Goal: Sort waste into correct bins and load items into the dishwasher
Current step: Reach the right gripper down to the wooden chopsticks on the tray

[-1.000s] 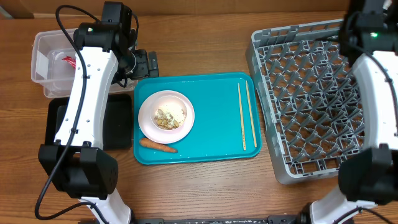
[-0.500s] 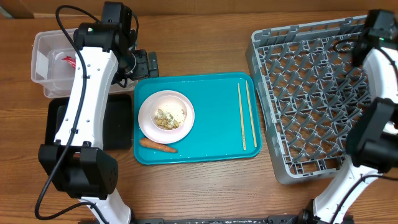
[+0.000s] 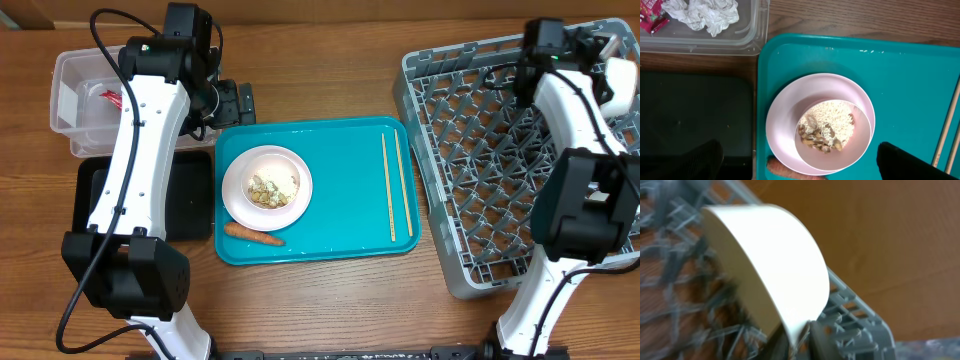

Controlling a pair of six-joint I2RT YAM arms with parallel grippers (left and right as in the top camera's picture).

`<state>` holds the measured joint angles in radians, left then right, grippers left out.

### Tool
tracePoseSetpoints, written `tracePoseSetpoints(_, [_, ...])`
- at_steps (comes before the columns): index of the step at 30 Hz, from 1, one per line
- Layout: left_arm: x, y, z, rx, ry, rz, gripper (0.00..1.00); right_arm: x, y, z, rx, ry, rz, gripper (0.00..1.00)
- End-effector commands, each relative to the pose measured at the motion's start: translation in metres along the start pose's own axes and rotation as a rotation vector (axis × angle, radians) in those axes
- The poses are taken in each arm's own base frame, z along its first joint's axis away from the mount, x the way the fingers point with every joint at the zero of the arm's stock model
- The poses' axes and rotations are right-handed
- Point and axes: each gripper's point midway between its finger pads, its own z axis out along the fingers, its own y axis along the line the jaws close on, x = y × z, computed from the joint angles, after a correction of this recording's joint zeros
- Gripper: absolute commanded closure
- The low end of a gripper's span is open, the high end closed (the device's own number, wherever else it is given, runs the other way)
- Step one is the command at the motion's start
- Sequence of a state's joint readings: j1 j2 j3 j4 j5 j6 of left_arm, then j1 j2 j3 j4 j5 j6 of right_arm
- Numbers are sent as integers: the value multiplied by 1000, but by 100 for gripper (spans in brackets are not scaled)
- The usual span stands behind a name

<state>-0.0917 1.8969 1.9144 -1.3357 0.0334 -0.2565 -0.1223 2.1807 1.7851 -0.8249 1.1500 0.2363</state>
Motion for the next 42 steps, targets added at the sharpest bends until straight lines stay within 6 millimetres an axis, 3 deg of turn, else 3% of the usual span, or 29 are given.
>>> tracePoseSetpoints(1, [-3,-6,-2,16,-8,2,0,6,15,-19,-50,-3,-54,31])
tracePoseSetpoints(2, [-3,-6,-2,16,-8,2,0,8,15,-21,-51,0,-66,7])
tracePoseSetpoints(3, [-3,-6,-2,16,-8,2,0,10,14,-22,-47,8,-68,0])
tracePoseSetpoints(8, [-3,-6,-2,16,-8,6,0,15,-1,-32,-92,52,-30,0])
tracePoseSetpoints(12, [-3,-6,-2,16,-8,6,0,-1,-17,-56,-243,60,43,0])
tracePoseSetpoints(16, [0,-5,-2,13,2,5,0,-18,-14,-114,-620,36,-12,0])
tracePoseSetpoints(20, [2,-4,-2,10,12,4,0,-13,-8,-213,-1119,11,-87,3])
tracePoseSetpoints(23, [2,-4,-2,10,12,4,0,7,-8,-283,-1411,42,-156,8])
tracePoseSetpoints(24, [2,-4,-2,10,12,4,0,16,-6,-298,-1460,59,-188,8])
tracePoseSetpoints(29, [2,-4,-2,10,14,4,0,76,13,-341,-1509,157,-396,8])
tracePoseSetpoints(34, [3,-4,-2,9,17,4,0,141,40,-358,-1498,248,-565,11])
tracePoseSetpoints(42, [3,-4,-2,9,18,4,0,216,80,-344,-1403,407,-611,16])
